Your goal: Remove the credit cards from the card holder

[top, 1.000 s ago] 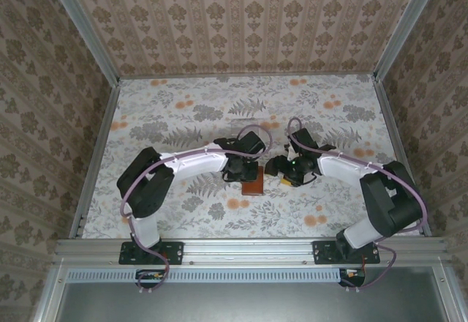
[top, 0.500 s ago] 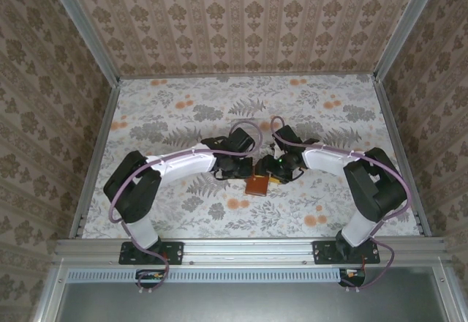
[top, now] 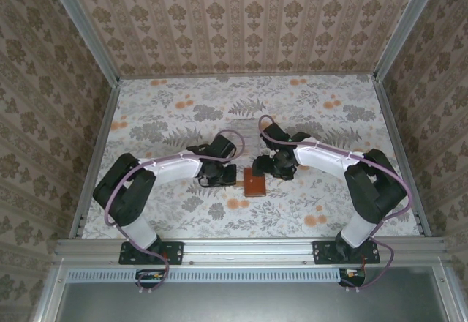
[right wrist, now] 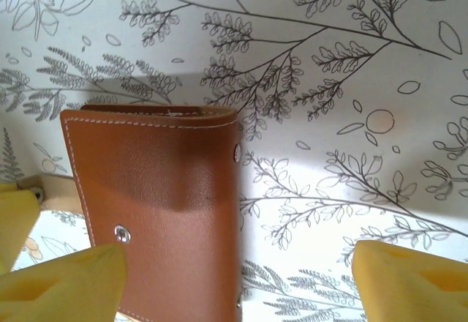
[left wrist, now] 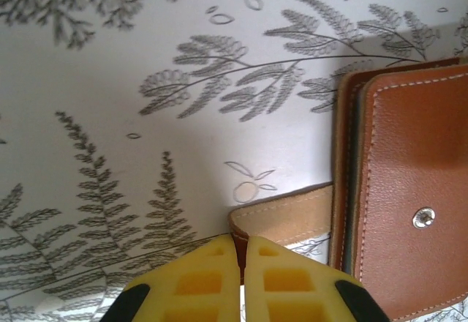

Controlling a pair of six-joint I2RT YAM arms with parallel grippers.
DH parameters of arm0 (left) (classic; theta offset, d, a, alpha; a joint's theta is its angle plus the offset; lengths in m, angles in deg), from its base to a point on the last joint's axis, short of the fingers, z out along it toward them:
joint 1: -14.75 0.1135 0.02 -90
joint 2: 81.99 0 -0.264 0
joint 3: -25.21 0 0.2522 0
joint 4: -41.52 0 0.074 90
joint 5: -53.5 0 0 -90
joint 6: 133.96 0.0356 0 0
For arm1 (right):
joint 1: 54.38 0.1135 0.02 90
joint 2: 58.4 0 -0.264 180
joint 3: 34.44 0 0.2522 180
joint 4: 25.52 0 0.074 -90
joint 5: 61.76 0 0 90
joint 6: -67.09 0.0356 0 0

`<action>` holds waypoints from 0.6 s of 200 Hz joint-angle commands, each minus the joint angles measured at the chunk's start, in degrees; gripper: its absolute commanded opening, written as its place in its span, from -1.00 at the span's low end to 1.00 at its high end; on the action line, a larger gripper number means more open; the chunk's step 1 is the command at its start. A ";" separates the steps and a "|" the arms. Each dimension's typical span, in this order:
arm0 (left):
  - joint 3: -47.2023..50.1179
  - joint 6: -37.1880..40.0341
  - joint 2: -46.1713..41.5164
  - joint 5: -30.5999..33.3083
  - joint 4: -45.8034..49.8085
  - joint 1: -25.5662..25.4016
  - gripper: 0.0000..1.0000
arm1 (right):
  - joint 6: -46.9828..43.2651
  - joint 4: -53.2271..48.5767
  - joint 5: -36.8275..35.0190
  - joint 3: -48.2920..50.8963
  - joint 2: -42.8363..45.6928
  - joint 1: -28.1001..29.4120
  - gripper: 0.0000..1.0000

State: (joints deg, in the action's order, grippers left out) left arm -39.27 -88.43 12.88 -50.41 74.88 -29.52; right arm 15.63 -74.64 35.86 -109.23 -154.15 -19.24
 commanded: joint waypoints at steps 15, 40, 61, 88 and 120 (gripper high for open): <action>6.38 -1.94 -3.03 -5.90 -7.97 2.77 -0.84 | -1.45 -7.85 -6.52 -5.62 -2.64 3.60 0.80; 9.37 -2.46 -3.64 -8.32 -11.29 4.14 -0.84 | -1.63 -9.96 -7.76 -8.96 -6.20 5.81 0.90; 12.04 -3.15 -4.01 -10.07 -14.18 5.29 -0.84 | -1.01 -11.90 -8.94 -11.94 -9.32 7.36 0.96; 15.08 -4.66 -4.23 -12.81 -18.65 6.51 -0.84 | -0.31 -13.52 -9.79 -14.98 -12.32 8.77 1.00; 17.02 -5.68 -4.07 -14.30 -21.48 7.10 -0.85 | 0.42 -14.50 -10.24 -17.23 -15.29 9.48 1.00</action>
State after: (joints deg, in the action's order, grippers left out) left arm -24.54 -92.48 8.24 -63.55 53.90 -22.48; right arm 14.80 -85.43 27.97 -124.10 -167.28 -10.24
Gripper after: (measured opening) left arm 0.081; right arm 0.999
